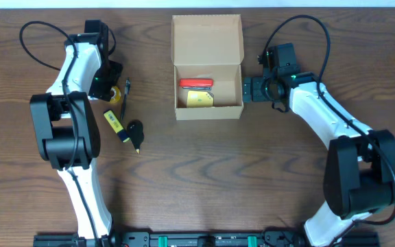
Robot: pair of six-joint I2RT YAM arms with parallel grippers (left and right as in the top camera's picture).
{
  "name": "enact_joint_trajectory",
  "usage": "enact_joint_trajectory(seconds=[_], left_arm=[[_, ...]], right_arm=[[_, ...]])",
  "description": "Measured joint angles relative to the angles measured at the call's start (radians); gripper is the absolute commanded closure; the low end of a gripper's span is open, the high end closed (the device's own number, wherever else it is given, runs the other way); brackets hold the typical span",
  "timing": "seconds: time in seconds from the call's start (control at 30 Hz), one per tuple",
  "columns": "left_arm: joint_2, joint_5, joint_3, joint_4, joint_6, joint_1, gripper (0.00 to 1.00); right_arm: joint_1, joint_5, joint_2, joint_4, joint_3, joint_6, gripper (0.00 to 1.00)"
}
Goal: Pack container
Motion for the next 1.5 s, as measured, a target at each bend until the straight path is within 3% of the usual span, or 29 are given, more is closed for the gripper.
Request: enact_joint_trajectory(seconds=[0.6, 1.13, 1.4, 1.43, 1.5], left_arm=[[0.006, 0.154, 0.001, -0.063, 0.027, 0.032, 0.28], [0.013, 0.141, 0.001, -0.077, 0.027, 0.034, 0.27], [0.016, 0.129, 0.001, -0.086, 0.039, 0.034, 0.54], [0.016, 0.13, 0.001, -0.087, 0.04, 0.034, 0.53], [0.016, 0.13, 0.001, -0.086, 0.041, 0.032, 0.42]], right_arm=[[0.0, 0.0, 0.0, 0.001, 0.0, 0.0, 0.01], [0.0, 0.0, 0.0, 0.001, 0.0, 0.0, 0.01], [0.0, 0.0, 0.0, 0.001, 0.0, 0.0, 0.01], [0.0, 0.0, 0.0, 0.001, 0.0, 0.0, 0.01], [0.0, 0.0, 0.0, 0.001, 0.0, 0.0, 0.01]])
